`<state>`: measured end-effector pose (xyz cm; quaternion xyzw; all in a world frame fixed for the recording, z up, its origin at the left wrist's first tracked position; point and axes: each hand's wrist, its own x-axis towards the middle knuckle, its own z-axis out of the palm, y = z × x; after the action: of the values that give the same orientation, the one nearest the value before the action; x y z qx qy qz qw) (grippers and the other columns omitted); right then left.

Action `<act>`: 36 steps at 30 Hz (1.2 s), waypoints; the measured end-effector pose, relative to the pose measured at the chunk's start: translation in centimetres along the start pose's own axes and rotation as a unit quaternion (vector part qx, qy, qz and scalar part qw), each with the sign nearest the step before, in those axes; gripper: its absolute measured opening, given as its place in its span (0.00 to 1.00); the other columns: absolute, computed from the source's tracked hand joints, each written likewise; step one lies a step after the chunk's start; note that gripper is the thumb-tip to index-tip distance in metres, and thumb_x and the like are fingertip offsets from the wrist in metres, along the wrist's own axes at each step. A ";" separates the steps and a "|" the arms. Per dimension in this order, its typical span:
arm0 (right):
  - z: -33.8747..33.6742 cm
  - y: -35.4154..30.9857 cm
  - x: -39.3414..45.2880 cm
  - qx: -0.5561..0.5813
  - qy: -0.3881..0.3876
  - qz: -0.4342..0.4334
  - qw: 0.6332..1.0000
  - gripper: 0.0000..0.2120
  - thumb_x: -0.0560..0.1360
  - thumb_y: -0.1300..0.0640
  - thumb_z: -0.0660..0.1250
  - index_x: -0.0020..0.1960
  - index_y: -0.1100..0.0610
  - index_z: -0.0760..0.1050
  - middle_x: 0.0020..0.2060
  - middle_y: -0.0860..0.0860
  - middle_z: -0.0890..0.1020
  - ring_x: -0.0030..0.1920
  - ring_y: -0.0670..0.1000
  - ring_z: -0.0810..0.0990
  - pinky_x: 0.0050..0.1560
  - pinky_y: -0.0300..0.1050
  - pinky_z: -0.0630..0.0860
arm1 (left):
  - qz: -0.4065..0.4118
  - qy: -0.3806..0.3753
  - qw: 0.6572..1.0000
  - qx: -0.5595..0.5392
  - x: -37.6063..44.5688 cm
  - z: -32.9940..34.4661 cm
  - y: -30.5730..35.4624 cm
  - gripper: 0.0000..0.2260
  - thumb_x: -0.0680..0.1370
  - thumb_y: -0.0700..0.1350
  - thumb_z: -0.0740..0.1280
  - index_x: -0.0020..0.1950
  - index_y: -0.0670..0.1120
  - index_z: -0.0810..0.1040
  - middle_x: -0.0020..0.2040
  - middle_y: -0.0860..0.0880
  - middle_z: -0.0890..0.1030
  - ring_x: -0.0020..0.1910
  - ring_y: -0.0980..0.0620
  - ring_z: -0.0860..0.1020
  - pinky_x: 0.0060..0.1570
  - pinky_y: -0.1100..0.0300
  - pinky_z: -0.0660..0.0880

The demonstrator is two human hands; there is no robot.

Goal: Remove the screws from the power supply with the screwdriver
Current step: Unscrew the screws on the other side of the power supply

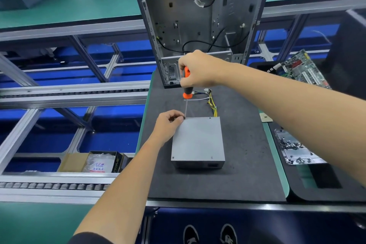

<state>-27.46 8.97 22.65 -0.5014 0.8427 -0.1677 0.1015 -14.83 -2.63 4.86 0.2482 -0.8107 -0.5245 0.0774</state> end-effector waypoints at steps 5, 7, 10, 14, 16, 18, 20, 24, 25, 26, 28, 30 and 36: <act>0.1 0.0 0.1 -0.009 0.014 0.013 1.000 0.08 0.71 0.53 0.68 0.42 0.57 0.72 0.34 0.50 0.73 0.40 0.55 0.73 0.28 0.42 0.63 | 0.000 0.005 1.000 -0.004 -0.1 0.1 -0.1 0.10 0.78 0.42 0.66 0.43 0.56 0.80 0.42 0.59 0.81 0.42 0.66 0.76 0.41 0.72 0.68; 0.1 0.1 0.0 -0.012 0.018 0.022 1.000 0.08 0.72 0.53 0.68 0.42 0.58 0.73 0.35 0.52 0.76 0.36 0.54 0.73 0.28 0.41 0.64 | -0.004 0.005 1.000 -0.006 -0.1 0.1 -0.1 0.10 0.78 0.41 0.66 0.43 0.56 0.80 0.43 0.58 0.81 0.44 0.63 0.77 0.41 0.71 0.68; 0.1 0.2 0.0 0.000 0.022 0.036 0.999 0.09 0.72 0.54 0.67 0.45 0.60 0.76 0.40 0.56 0.79 0.30 0.51 0.74 0.28 0.42 0.71 | 0.001 -0.007 1.000 0.004 0.1 0.0 0.0 0.08 0.78 0.42 0.66 0.45 0.55 0.80 0.44 0.56 0.81 0.45 0.59 0.77 0.42 0.70 0.68; 0.0 -0.1 0.1 -0.019 0.025 0.033 0.999 0.12 0.74 0.51 0.67 0.43 0.61 0.76 0.37 0.56 0.80 0.25 0.47 0.73 0.25 0.40 0.68 | 0.043 -0.033 0.997 0.047 0.5 -0.4 0.6 0.07 0.78 0.41 0.66 0.46 0.52 0.82 0.45 0.54 0.83 0.44 0.60 0.78 0.44 0.71 0.69; 0.1 -0.6 0.3 -0.054 0.022 0.020 0.998 0.14 0.74 0.49 0.68 0.41 0.61 0.74 0.34 0.55 0.78 0.24 0.49 0.72 0.24 0.40 0.65 | 0.053 -0.046 0.995 0.067 0.9 -0.7 1.0 0.07 0.77 0.40 0.66 0.45 0.50 0.82 0.45 0.55 0.84 0.45 0.61 0.78 0.45 0.71 0.70; 0.6 -1.3 0.7 -0.087 0.025 0.005 0.996 0.15 0.74 0.49 0.67 0.38 0.59 0.71 0.32 0.53 0.74 0.28 0.52 0.71 0.25 0.41 0.63 | 0.054 -0.053 0.994 0.075 1.2 -1.1 1.2 0.08 0.77 0.38 0.66 0.44 0.49 0.82 0.44 0.53 0.84 0.47 0.58 0.79 0.48 0.68 0.70; 0.8 -1.8 1.0 -0.085 0.012 -0.018 0.996 0.14 0.74 0.51 0.68 0.36 0.56 0.67 0.31 0.49 0.72 0.33 0.53 0.72 0.27 0.41 0.63 | 0.043 -0.052 0.995 0.067 1.3 -1.2 1.1 0.09 0.78 0.37 0.65 0.44 0.48 0.82 0.44 0.52 0.83 0.47 0.56 0.79 0.49 0.66 0.71; -0.7 -2.5 1.5 -0.077 -0.122 -0.091 0.985 0.03 0.71 0.58 0.70 0.42 0.52 0.77 0.34 0.40 0.75 0.36 0.42 0.74 0.32 0.37 0.67 | 0.010 -0.043 0.998 0.037 0.9 -1.4 0.5 0.10 0.79 0.38 0.64 0.44 0.52 0.81 0.43 0.55 0.83 0.44 0.58 0.78 0.43 0.67 0.71; -1.0 -2.5 1.5 -0.075 -0.141 -0.092 0.983 0.04 0.70 0.60 0.70 0.43 0.51 0.79 0.35 0.40 0.77 0.37 0.41 0.75 0.34 0.36 0.68 | 0.005 -0.042 0.999 0.029 0.9 -1.5 0.4 0.10 0.79 0.39 0.64 0.44 0.52 0.81 0.43 0.55 0.83 0.44 0.58 0.78 0.42 0.67 0.72; -1.3 -2.2 1.6 -0.069 -0.144 -0.087 0.983 0.05 0.70 0.60 0.70 0.43 0.52 0.80 0.37 0.41 0.78 0.38 0.42 0.75 0.35 0.36 0.69 | 0.003 -0.042 0.999 0.027 0.8 -1.5 0.4 0.10 0.79 0.39 0.64 0.45 0.52 0.81 0.44 0.55 0.83 0.43 0.59 0.78 0.42 0.68 0.71; -1.3 -1.6 1.6 -0.058 -0.113 -0.072 0.989 0.04 0.70 0.59 0.69 0.45 0.53 0.81 0.39 0.45 0.80 0.39 0.45 0.76 0.36 0.38 0.70 | 0.009 -0.045 0.998 0.031 0.8 -1.5 0.4 0.09 0.78 0.39 0.65 0.46 0.52 0.82 0.44 0.56 0.82 0.41 0.63 0.77 0.41 0.71 0.70; -0.9 -1.1 1.4 -0.053 -0.069 -0.051 0.995 0.04 0.71 0.57 0.69 0.45 0.55 0.81 0.37 0.47 0.79 0.41 0.50 0.77 0.35 0.40 0.71 | 0.025 -0.054 0.997 0.048 0.6 -1.5 0.5 0.07 0.77 0.41 0.67 0.47 0.52 0.82 0.44 0.57 0.82 0.42 0.65 0.77 0.40 0.75 0.70; 0.3 -1.2 1.2 -0.034 0.004 -0.002 0.999 0.07 0.71 0.54 0.69 0.41 0.58 0.76 0.32 0.46 0.71 0.37 0.53 0.74 0.28 0.40 0.65 | 0.083 -0.035 0.991 0.103 0.9 -0.9 0.7 0.02 0.75 0.43 0.70 0.45 0.49 0.82 0.43 0.57 0.82 0.43 0.63 0.77 0.41 0.77 0.68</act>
<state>-26.96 7.32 22.83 -0.5057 0.8472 -0.1410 0.0809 -15.47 -3.53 5.71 0.1685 -0.8805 -0.4383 0.0657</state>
